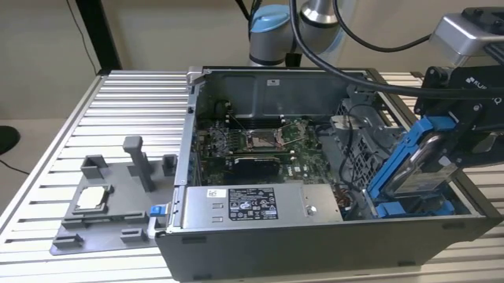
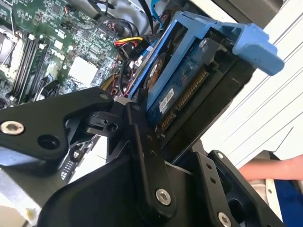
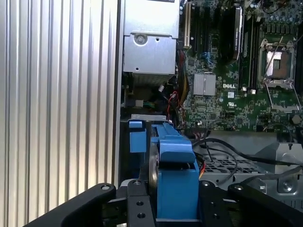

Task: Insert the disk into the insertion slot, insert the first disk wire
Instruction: 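Insert the disk into the insertion slot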

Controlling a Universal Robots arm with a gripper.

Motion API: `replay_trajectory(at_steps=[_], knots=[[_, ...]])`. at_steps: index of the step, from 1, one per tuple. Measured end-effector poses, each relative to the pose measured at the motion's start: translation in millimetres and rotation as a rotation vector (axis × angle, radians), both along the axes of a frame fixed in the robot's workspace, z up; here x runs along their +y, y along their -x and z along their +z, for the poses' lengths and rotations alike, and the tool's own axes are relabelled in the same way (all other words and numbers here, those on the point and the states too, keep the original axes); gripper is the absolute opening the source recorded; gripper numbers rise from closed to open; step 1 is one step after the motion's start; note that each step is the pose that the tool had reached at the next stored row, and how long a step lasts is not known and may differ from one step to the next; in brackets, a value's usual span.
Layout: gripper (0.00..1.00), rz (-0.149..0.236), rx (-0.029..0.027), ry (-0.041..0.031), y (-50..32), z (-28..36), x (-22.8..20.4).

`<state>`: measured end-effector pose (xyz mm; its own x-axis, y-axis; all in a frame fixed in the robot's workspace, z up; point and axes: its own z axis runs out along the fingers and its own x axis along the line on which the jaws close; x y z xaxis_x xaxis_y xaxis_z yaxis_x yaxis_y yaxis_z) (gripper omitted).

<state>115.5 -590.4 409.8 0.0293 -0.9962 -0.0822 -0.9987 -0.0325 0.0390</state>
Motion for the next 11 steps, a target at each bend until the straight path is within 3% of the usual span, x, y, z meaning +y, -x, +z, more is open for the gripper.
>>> replay_trajectory(at_steps=[3,6,7,10,11], knots=[[0.00,0.000,0.0032,0.0003,0.1,8.5,0.0],[0.00,0.000,0.0047,-0.0018,0.1,10.2,-0.1],[0.00,0.000,0.0069,-0.0019,0.0,10.3,-0.5],[0.00,-0.003,0.0206,-0.0026,0.1,10.3,-3.8],[0.00,-0.003,0.0219,-0.0032,0.2,10.2,-5.1]])
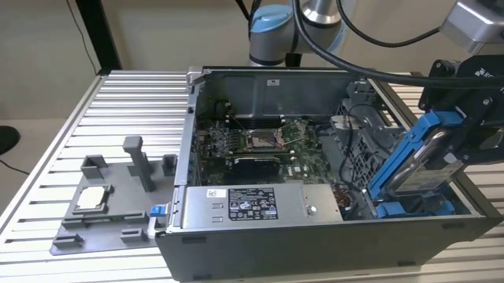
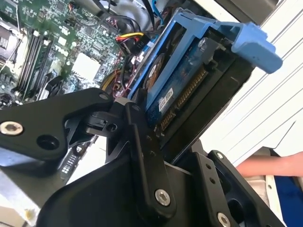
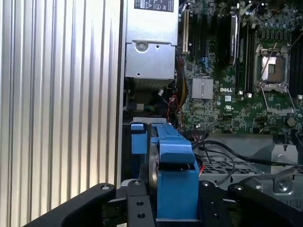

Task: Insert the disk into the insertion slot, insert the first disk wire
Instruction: 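Insert the disk into the insertion slot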

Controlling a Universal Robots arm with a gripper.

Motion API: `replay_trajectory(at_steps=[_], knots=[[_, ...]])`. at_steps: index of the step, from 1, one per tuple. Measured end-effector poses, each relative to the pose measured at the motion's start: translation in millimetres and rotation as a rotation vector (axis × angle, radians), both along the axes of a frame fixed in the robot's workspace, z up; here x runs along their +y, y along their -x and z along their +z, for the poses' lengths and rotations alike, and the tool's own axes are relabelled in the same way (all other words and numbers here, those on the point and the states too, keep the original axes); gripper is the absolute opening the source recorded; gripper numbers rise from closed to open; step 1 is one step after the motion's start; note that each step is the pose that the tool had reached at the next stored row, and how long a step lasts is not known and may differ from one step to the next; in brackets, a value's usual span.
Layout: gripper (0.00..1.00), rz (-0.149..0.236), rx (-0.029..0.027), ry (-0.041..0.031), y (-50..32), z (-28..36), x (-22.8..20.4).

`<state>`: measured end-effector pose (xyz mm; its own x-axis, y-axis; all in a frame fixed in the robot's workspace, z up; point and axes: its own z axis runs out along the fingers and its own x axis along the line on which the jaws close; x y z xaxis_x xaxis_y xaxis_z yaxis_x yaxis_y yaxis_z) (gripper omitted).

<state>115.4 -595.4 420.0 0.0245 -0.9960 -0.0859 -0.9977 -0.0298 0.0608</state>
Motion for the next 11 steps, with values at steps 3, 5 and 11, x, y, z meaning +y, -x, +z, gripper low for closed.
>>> replay_trajectory(at_steps=[3,5,11], knots=[[0.00,0.000,0.0001,-0.0052,-0.1,-1.4,-0.9],[0.00,-0.003,0.0001,-0.0174,-0.1,-2.1,-0.9],[0.00,-0.043,0.0002,-0.0249,-0.4,-2.3,-1.4]])
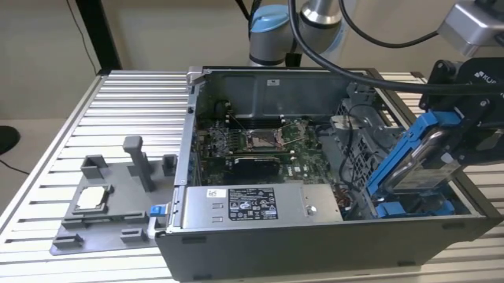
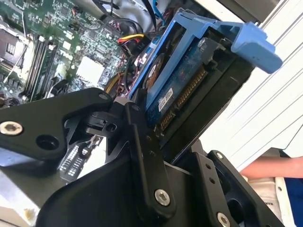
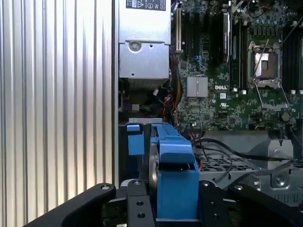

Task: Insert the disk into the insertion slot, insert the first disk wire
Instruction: 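Insert the disk into the insertion slot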

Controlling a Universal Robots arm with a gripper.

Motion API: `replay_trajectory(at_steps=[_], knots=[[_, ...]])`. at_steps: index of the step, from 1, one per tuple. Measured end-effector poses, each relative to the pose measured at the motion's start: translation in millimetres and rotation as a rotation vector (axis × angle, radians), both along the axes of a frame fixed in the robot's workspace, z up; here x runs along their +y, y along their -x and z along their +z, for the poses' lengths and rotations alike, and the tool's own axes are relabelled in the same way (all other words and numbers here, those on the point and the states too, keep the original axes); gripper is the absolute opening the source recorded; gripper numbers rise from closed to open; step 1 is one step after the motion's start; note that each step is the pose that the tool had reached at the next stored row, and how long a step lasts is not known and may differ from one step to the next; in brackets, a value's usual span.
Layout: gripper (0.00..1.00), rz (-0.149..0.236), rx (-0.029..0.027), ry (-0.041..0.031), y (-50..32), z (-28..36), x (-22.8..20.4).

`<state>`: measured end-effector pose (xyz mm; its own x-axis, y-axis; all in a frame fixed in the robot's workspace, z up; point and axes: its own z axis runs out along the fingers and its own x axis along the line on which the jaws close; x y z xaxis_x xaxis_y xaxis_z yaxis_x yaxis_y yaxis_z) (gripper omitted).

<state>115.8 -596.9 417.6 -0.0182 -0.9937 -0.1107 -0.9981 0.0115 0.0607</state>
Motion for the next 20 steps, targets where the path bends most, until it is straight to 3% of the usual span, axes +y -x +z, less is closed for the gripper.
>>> replay_trajectory(at_steps=[8,20], knots=[[0.00,-0.016,0.0000,0.0002,-1.5,-1.2,-1.1],[0.00,-0.018,0.0001,0.0001,-1.6,-10.3,-3.6]])
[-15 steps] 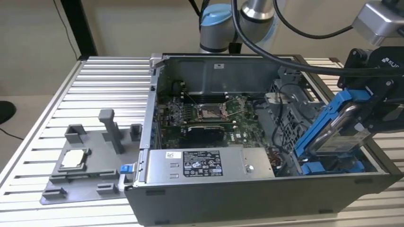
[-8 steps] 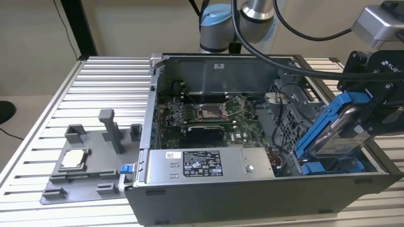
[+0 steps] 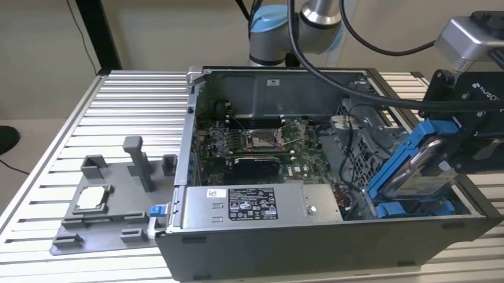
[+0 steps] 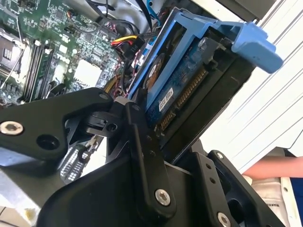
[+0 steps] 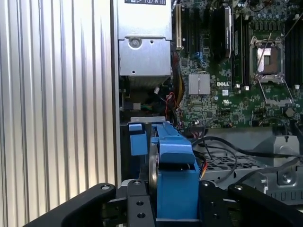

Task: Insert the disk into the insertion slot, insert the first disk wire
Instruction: 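Insert the first disk wire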

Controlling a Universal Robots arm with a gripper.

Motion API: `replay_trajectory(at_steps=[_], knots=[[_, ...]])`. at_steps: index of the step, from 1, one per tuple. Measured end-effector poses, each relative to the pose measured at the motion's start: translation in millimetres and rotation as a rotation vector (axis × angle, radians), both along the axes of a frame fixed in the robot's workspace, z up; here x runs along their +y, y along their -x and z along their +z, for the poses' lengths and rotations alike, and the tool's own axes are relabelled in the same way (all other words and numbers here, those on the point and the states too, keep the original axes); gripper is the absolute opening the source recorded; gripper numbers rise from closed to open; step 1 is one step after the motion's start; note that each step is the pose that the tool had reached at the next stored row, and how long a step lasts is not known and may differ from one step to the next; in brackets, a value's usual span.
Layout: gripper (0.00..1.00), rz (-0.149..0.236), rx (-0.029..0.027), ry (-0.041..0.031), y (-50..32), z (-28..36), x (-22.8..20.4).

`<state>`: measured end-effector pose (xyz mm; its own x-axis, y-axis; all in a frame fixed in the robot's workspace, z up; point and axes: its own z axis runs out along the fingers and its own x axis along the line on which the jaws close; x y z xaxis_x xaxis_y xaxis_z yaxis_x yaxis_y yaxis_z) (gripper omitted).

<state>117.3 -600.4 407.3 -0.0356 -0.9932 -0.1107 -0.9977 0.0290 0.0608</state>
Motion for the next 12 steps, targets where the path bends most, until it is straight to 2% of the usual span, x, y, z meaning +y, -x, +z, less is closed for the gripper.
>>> replay_trajectory(at_steps=[5,9,10,12], knots=[[0.00,0.000,0.0000,0.0001,0.0,-6.3,0.0],[0.00,0.000,0.0000,0.0002,0.0,-6.5,0.0],[1.00,0.000,0.0000,0.0003,0.0,-6.4,0.0],[1.00,0.000,0.0000,0.0000,0.0,-6.6,0.0]])
